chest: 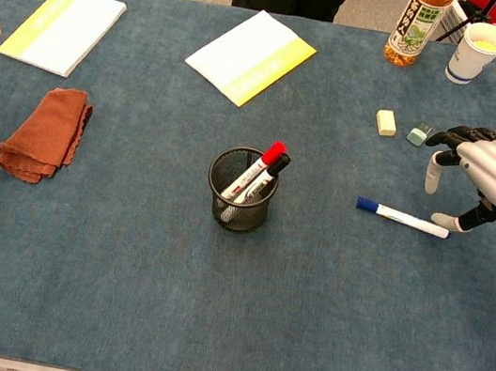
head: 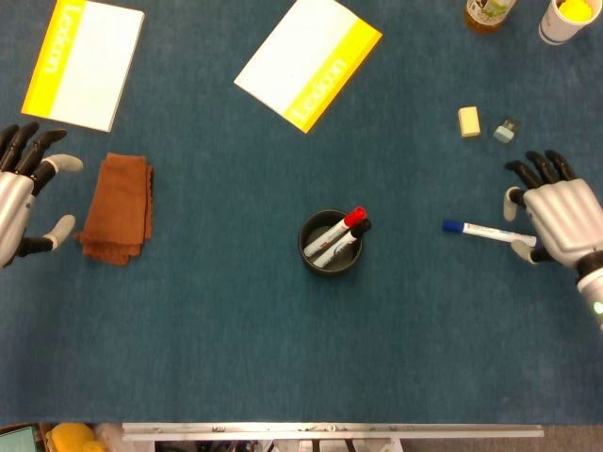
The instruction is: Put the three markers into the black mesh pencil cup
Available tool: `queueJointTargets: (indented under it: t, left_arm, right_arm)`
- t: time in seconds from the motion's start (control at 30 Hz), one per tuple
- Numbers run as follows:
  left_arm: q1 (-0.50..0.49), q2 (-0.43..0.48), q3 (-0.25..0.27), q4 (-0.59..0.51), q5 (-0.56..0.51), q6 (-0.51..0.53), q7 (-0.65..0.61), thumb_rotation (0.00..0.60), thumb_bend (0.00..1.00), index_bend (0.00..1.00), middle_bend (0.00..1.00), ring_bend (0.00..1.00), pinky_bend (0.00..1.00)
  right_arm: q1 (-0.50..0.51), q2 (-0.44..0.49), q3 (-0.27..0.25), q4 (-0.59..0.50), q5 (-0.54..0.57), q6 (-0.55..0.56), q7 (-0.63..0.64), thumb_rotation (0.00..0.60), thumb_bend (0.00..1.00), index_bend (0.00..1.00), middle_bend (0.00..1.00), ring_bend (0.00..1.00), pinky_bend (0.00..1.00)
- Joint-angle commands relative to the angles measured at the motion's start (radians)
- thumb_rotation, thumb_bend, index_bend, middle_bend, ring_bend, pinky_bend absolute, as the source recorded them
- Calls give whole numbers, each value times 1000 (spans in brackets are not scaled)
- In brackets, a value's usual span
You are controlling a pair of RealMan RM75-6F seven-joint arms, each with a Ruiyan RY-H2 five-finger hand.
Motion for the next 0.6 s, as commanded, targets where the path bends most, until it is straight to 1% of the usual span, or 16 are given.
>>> queueJointTargets:
  t: [0.03,0.2,0.47,0.53,0.6]
  left_arm:
    - [2,0,0,-1,3,1,1,600,274,291,123,0,2]
    - [6,-2,0,-3,9,0,5,600,273,291,122,0,2]
    - [9,1,-3,-3,16,-3,2,600,274,291,120,0,2]
    - [10,1,-4,-2,17,-4,1,600,274,292,119,0,2]
    - [12,2,-6,0,16,-3,-1,600,274,292,118,0,2]
  right_arm:
    - [24,-21,5,30,26,-21,-17,600,206,511,167,0,45]
    - [59,-58,4,71,66,-37,-65,600,207,517,168,0,45]
    - [113,-115,-16,107,126,-69,-138,600,208,517,168,0,45]
    - [124,-123,-19,113,135,-74,-148,600,236,517,168,0,46]
    - [136,-129,-22,118,147,-78,-160,600,284,517,168,0,45]
